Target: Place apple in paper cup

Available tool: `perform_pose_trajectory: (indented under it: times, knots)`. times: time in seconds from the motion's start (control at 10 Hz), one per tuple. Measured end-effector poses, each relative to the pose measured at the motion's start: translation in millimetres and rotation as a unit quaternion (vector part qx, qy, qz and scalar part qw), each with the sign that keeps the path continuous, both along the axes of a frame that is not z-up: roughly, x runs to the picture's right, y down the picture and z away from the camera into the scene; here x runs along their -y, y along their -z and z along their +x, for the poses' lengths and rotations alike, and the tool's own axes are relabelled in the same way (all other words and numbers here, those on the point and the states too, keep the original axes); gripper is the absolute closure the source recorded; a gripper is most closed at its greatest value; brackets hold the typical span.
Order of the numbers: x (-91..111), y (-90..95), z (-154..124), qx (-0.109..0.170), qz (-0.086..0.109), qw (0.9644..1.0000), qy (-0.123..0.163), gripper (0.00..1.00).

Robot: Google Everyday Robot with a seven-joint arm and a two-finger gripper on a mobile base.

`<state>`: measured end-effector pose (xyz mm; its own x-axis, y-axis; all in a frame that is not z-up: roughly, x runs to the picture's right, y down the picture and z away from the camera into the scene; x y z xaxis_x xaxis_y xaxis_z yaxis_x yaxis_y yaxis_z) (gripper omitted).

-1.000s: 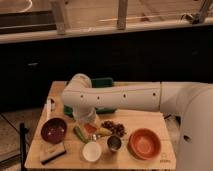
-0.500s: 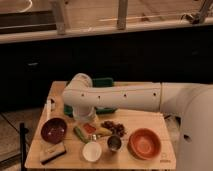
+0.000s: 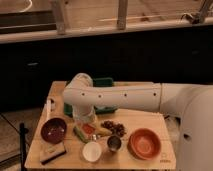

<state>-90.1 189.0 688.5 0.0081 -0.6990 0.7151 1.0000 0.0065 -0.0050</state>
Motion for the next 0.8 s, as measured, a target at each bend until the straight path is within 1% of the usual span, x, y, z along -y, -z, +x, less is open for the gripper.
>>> perform_pose_trajectory:
  times: [0.6,0.7,0.8]
  knots:
    - [-4.6,2.1,-5.9,0.029,-0.016,0.9993,0.016,0.92]
    - [-4.8,2.5,-6.4,0.033,-0.019,0.9991,0.018,0.87]
    - [-5.0,2.4,-6.3,0.035,-0.020,0.9990,0.019,0.86]
